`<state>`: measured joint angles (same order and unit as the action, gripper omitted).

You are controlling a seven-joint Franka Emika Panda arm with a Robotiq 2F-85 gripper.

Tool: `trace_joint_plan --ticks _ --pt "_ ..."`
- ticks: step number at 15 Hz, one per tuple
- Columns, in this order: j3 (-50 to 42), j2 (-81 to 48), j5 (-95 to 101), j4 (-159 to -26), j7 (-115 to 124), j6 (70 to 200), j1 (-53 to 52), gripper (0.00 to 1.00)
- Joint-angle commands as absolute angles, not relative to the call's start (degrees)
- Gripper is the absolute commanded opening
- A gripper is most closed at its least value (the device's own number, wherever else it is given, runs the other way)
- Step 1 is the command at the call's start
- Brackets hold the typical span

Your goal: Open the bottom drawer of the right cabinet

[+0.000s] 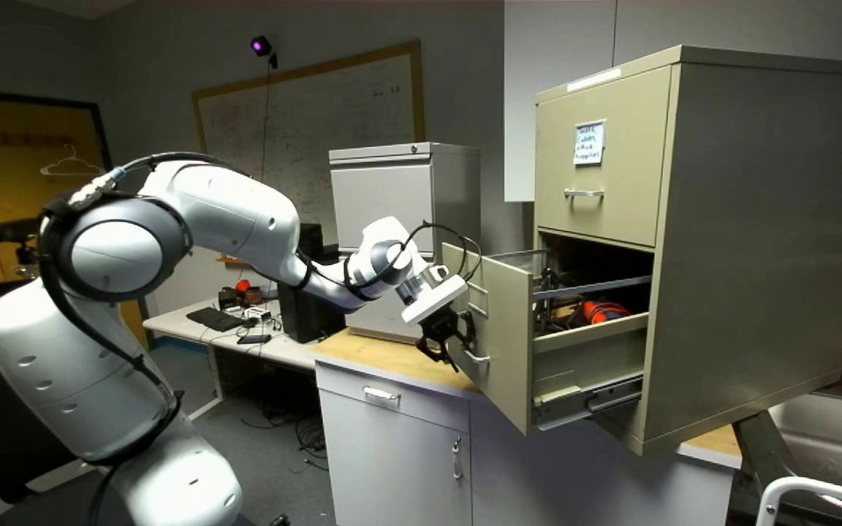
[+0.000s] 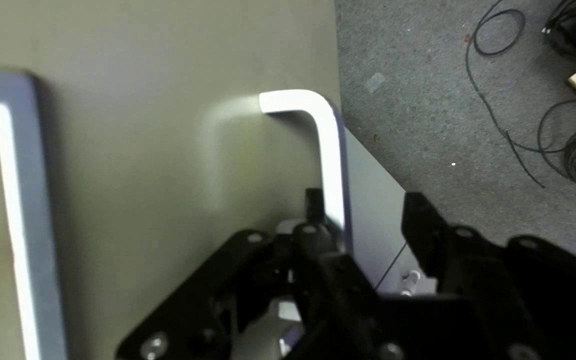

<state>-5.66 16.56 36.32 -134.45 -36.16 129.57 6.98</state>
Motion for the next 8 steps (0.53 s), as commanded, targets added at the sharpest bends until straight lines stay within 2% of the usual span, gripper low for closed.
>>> trace_joint_plan --ticks 1,4,8 --pt "-4.2 15.6 31.8 -139.2 -32.7 124.2 3.6 0.76" --pt "-4.4 15.5 31.2 -139.3 -32.5 123.0 2.8 1.0" --pt "-4.5 15.1 32.1 -138.7 -30.9 124.7 3.0 1.0"
